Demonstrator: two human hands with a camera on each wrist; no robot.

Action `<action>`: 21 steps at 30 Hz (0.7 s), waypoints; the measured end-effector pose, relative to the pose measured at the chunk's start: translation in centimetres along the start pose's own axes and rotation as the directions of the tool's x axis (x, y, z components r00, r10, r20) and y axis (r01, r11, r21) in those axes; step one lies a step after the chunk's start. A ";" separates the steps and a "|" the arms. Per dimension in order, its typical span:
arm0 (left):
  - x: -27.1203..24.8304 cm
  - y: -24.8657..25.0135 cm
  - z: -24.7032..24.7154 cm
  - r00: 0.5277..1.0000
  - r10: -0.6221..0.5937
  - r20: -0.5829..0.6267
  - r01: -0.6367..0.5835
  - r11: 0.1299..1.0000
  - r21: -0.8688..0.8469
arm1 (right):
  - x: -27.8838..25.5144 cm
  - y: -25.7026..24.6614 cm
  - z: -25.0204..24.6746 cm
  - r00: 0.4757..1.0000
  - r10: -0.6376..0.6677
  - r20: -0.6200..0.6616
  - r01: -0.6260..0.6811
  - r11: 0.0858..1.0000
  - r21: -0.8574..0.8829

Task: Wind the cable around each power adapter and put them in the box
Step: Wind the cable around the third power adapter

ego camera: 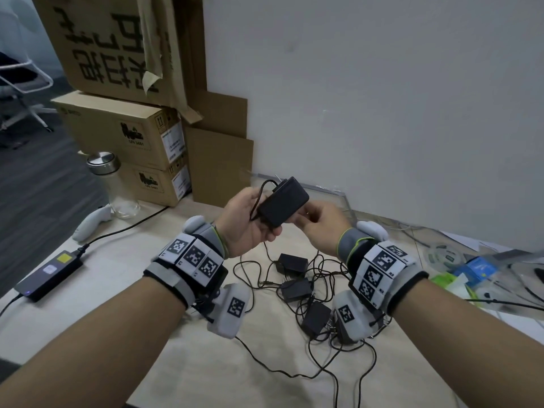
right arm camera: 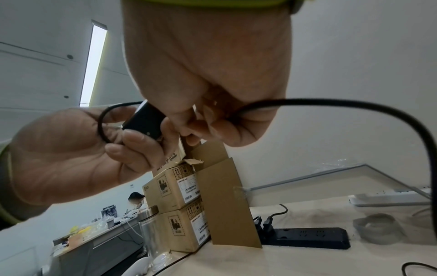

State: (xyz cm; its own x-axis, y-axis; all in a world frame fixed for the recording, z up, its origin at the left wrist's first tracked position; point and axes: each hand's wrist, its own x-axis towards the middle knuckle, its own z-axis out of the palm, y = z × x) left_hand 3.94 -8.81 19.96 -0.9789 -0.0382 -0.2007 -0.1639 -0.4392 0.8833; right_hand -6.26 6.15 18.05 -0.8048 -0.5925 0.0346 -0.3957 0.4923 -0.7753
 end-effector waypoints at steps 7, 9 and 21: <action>1.2 -0.6 -0.2 0.990 0.106 -0.089 -0.090 0.982 0.168 | 0.2 0.4 -0.3 0.999 0.037 -0.007 -0.037 0.998 -0.044; 1.5 -0.9 -0.6 0.975 0.185 -0.127 -0.145 0.951 0.272 | -0.1 0.2 -0.7 1.000 0.022 0.002 -0.021 0.996 -0.087; 2.1 -1.7 -1.5 0.883 0.466 -0.048 -0.111 0.308 0.945 | -1.7 -5.2 -4.0 0.951 -0.101 0.291 0.244 0.825 -0.510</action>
State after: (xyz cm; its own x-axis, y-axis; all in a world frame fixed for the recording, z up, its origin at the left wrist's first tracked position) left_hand 2.40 -9.53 17.38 -0.9353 -0.2816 0.2143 -0.0568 0.7173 0.6945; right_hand -4.61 7.21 24.53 -0.5967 -0.7992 -0.0724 -0.7482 0.5867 -0.3097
